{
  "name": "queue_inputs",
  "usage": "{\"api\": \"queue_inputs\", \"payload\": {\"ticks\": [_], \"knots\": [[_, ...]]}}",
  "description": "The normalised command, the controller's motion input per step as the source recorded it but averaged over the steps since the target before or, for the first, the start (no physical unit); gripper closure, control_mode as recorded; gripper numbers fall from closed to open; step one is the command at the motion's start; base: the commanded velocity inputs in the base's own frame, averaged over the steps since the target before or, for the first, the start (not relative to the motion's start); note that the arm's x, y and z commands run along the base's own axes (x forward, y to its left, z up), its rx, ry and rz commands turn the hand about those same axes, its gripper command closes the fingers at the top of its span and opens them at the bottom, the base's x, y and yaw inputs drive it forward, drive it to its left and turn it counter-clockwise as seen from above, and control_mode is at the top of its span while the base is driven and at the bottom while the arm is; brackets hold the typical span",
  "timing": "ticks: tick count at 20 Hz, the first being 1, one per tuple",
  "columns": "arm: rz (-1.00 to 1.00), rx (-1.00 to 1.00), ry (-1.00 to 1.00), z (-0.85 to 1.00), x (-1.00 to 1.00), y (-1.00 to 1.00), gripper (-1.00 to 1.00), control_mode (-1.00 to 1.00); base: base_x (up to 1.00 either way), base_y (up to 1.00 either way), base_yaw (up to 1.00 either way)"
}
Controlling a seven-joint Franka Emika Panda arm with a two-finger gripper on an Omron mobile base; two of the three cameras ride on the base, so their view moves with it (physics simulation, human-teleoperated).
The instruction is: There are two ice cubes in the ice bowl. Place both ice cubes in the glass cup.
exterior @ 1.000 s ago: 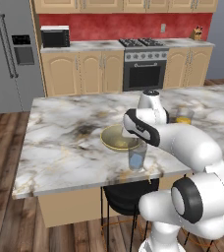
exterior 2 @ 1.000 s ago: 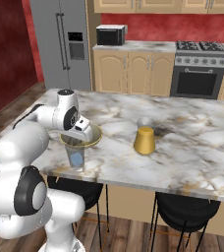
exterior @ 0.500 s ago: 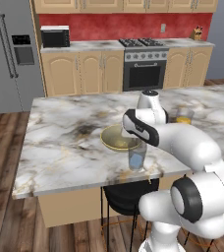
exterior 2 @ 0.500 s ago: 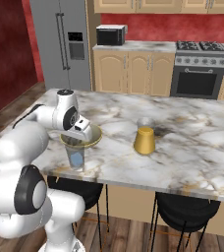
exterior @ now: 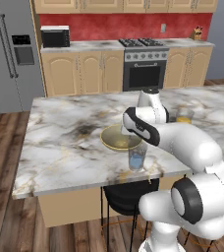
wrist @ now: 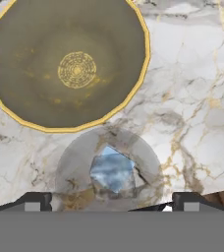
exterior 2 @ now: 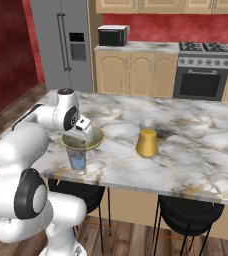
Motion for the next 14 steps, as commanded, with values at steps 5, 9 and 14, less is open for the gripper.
{"api": "queue_inputs", "payload": {"ticks": [5,9,14], "knots": [[0.00,0.00,-0.25,0.49,-0.97,0.00,-1.00,-1.00,0.00,0.00,0.00],[0.00,-0.01,-0.47,0.22,-1.00,-0.05,-1.00,-1.00,0.00,0.00,0.00],[0.01,-0.07,-0.61,0.17,-1.00,-0.06,-1.00,-1.00,0.00,0.00,0.00]]}}
